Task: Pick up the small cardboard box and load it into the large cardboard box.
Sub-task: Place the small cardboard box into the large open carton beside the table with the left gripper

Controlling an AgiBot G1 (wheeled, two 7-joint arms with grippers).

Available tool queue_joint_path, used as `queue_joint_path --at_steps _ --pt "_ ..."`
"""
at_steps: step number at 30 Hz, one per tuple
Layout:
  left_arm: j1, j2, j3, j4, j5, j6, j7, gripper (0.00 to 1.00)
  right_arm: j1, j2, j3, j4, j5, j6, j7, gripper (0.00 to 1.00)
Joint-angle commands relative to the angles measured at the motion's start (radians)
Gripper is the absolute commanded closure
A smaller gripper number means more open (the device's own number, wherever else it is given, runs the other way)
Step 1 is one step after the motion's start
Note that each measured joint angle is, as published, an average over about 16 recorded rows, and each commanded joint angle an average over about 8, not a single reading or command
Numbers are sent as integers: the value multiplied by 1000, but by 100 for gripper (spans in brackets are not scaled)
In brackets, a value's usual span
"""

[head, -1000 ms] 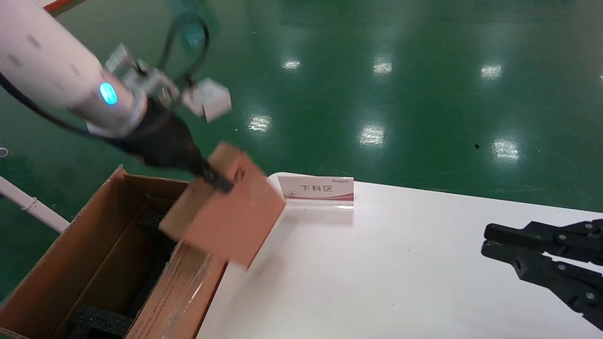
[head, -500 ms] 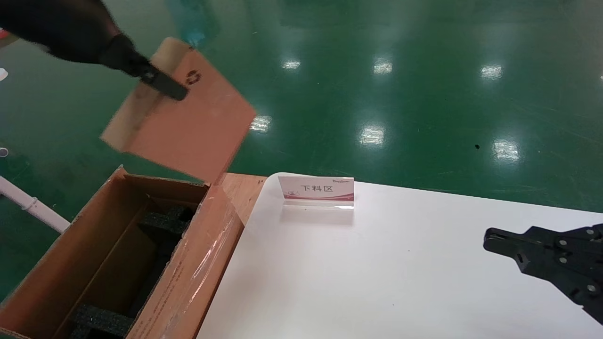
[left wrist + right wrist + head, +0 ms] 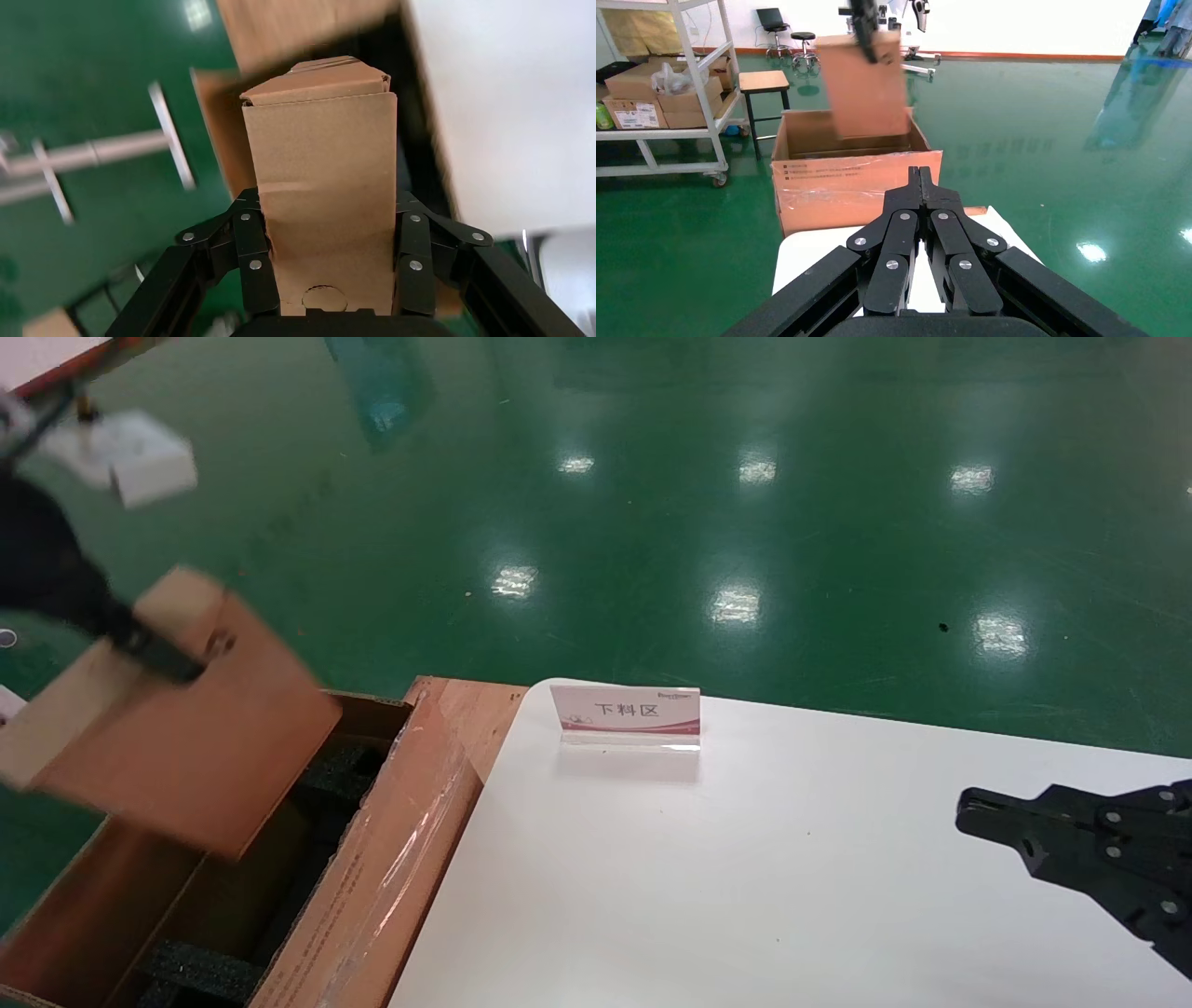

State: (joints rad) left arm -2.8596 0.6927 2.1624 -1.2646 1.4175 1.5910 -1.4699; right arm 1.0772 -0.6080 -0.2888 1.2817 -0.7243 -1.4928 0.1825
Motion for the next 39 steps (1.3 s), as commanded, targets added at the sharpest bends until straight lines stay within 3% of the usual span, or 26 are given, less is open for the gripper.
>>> queue_joint_path --at_steps 1,7,21,39 --pt "-11 -5 70 -8 -22 -3 -7 100 0 0 0 0 0 0 0 0" --pt "-2 -46 136 -18 -19 -29 -12 100 0 0 -1 0 0 0 0 0" --pt "82 -169 164 -44 60 -152 -70 100 0 1 -1 0 1 1 -1 0" --pt "185 -228 199 -14 103 -256 -52 100 1 1 -3 0 2 1 -1 0"
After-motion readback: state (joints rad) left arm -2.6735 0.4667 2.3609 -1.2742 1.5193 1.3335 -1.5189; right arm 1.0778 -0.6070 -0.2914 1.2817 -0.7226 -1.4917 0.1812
